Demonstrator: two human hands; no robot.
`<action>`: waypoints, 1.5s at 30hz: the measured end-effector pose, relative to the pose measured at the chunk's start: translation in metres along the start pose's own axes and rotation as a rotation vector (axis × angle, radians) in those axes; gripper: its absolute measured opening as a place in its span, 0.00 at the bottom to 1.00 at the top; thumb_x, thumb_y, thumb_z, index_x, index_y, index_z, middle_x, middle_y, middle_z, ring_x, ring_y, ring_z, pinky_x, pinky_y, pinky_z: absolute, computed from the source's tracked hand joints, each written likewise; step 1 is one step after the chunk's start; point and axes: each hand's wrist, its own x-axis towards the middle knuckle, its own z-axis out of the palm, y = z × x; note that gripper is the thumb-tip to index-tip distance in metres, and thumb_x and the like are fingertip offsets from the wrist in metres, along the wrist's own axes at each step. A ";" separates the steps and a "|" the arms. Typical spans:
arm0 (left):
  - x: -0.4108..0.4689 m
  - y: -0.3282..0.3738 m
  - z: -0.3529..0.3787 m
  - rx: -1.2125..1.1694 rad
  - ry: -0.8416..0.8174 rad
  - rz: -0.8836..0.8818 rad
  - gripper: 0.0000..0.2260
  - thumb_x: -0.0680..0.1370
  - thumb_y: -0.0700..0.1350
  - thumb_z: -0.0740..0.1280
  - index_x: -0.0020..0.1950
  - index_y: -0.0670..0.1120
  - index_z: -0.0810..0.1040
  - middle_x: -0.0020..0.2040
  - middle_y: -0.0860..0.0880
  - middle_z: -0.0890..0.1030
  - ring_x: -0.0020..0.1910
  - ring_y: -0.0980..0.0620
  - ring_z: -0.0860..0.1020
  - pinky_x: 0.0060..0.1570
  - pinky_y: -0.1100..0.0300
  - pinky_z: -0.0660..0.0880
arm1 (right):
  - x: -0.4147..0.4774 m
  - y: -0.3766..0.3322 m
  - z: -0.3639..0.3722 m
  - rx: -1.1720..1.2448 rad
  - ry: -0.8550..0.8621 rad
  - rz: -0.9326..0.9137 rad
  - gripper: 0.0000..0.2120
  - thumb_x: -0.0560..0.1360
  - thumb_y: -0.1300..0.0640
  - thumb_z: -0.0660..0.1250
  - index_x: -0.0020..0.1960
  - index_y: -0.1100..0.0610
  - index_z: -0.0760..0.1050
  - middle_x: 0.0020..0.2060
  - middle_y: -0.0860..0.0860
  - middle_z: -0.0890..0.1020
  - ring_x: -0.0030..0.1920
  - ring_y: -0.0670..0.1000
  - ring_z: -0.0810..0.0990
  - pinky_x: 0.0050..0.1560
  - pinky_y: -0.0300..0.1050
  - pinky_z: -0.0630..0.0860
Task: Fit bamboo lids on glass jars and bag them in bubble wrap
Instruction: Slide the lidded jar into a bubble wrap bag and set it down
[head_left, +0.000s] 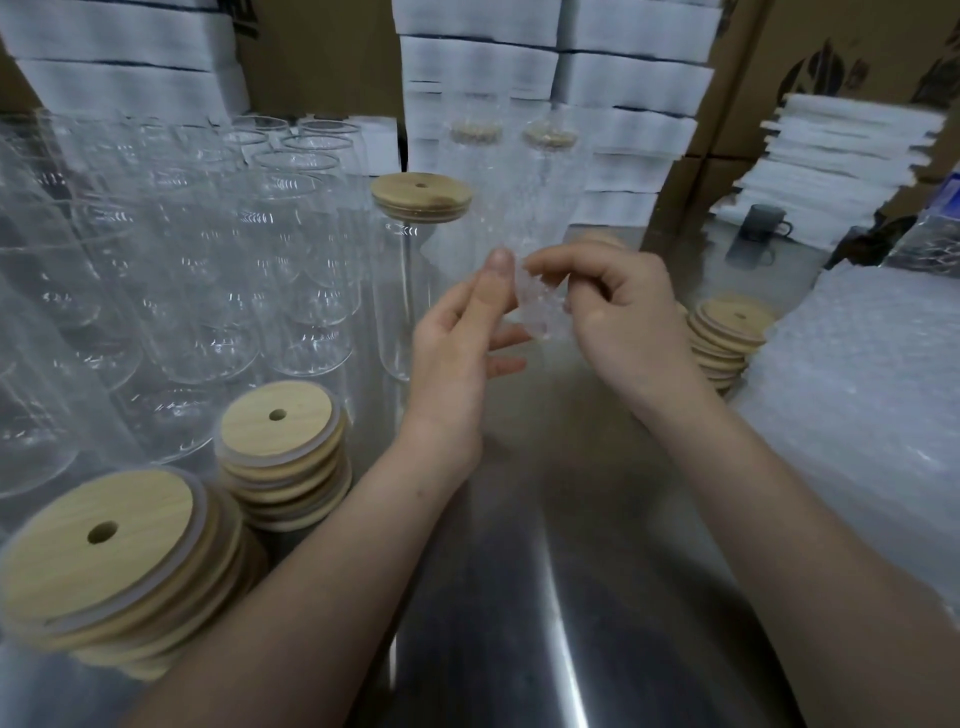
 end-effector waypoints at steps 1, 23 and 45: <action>-0.001 0.000 0.000 -0.003 -0.020 -0.004 0.15 0.74 0.59 0.65 0.51 0.50 0.81 0.50 0.49 0.85 0.45 0.53 0.83 0.41 0.60 0.76 | -0.002 0.000 0.001 -0.012 -0.020 0.006 0.23 0.71 0.76 0.57 0.49 0.52 0.81 0.40 0.52 0.77 0.42 0.40 0.76 0.47 0.29 0.68; -0.001 -0.008 0.000 0.078 0.058 -0.067 0.06 0.79 0.36 0.65 0.51 0.46 0.77 0.43 0.45 0.84 0.36 0.50 0.81 0.38 0.59 0.80 | -0.004 0.014 0.000 -0.339 -0.172 0.021 0.11 0.75 0.62 0.68 0.57 0.57 0.83 0.46 0.46 0.80 0.43 0.40 0.71 0.47 0.33 0.65; -0.006 -0.013 -0.001 0.600 0.247 -0.004 0.13 0.74 0.44 0.65 0.35 0.36 0.77 0.34 0.33 0.78 0.21 0.45 0.79 0.19 0.53 0.75 | 0.012 -0.035 0.004 -0.200 0.233 -0.162 0.23 0.72 0.69 0.58 0.66 0.63 0.74 0.64 0.57 0.76 0.66 0.53 0.73 0.67 0.47 0.70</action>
